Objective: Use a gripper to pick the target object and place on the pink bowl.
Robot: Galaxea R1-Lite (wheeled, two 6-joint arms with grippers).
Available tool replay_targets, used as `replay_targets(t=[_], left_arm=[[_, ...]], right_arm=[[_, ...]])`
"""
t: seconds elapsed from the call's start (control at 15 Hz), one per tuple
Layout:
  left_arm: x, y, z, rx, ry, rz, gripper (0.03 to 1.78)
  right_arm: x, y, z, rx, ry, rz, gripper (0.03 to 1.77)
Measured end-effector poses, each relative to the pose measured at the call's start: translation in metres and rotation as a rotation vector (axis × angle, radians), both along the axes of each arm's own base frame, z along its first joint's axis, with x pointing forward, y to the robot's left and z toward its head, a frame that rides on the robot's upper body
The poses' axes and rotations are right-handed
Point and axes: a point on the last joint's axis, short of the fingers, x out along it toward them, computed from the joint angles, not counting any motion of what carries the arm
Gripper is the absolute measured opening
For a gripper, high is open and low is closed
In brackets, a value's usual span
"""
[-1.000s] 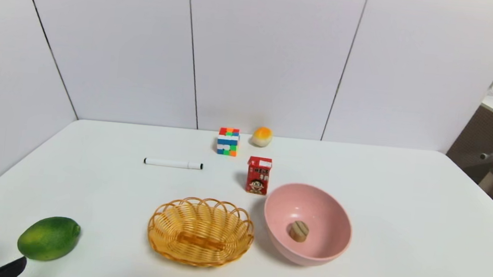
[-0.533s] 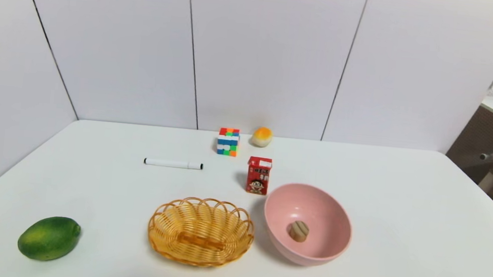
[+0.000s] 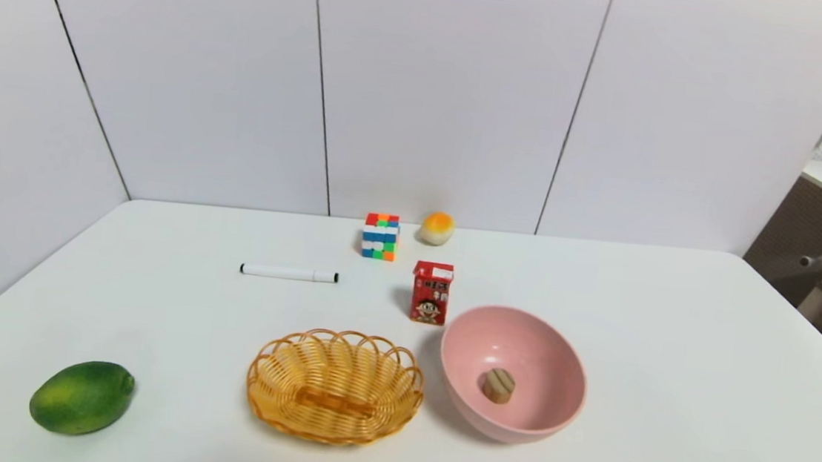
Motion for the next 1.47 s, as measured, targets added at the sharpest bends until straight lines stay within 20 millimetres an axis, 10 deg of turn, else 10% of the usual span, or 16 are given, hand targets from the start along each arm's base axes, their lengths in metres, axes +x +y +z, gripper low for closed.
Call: replay_targets(t=[1.47], left_arm=[[0.0003,0.0001,-0.0021,-0.016,0.0,0.004,1.69]], right_arm=[[0.0,0.0,0.0001,0.002,-0.001,-0.001,1.71]])
